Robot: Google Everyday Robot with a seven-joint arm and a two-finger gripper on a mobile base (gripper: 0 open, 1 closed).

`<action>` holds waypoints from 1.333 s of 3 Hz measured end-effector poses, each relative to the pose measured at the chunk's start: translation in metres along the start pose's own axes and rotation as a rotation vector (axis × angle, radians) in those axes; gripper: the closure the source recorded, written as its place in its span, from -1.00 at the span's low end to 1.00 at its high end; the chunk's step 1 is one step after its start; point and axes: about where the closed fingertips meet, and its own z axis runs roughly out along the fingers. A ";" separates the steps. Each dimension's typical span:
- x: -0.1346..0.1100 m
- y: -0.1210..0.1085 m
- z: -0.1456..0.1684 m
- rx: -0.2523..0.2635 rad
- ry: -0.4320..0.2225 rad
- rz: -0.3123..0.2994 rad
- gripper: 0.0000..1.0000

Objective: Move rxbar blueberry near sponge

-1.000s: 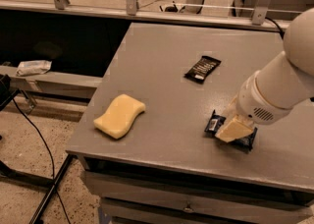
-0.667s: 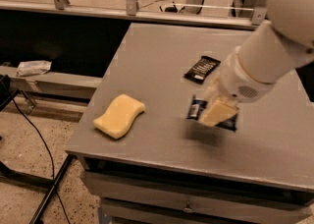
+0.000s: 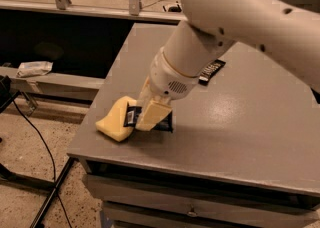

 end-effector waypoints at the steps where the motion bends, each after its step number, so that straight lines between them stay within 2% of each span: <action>1: 0.012 -0.005 0.018 -0.004 0.002 0.018 -0.11; 3: 0.010 -0.003 0.017 -0.003 0.004 0.012 -1.00; 4: 0.010 -0.003 0.016 -0.001 0.001 0.012 -1.00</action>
Offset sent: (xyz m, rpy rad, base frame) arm 0.0053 -0.0010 -0.0189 -0.0013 0.0114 -0.0111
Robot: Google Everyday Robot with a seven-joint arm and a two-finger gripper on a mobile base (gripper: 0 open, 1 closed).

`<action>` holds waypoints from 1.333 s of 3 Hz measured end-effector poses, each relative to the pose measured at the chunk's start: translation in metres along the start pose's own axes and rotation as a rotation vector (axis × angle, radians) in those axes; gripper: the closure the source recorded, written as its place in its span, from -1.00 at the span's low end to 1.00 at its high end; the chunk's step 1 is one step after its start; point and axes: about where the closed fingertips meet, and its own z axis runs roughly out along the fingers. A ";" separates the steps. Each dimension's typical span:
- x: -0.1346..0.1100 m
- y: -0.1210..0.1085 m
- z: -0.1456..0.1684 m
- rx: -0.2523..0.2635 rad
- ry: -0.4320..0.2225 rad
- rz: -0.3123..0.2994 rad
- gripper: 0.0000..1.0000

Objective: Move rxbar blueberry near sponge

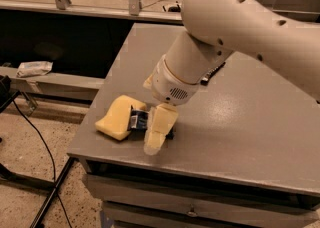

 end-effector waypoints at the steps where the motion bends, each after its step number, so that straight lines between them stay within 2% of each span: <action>1: 0.015 -0.007 -0.027 0.050 -0.038 0.003 -1.00; 3: 0.079 -0.019 -0.132 0.285 -0.109 0.008 -1.00; 4: 0.079 -0.019 -0.132 0.285 -0.109 0.007 -1.00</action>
Offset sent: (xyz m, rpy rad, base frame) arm 0.0312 -0.1765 0.0994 0.1593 -0.3038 -0.1974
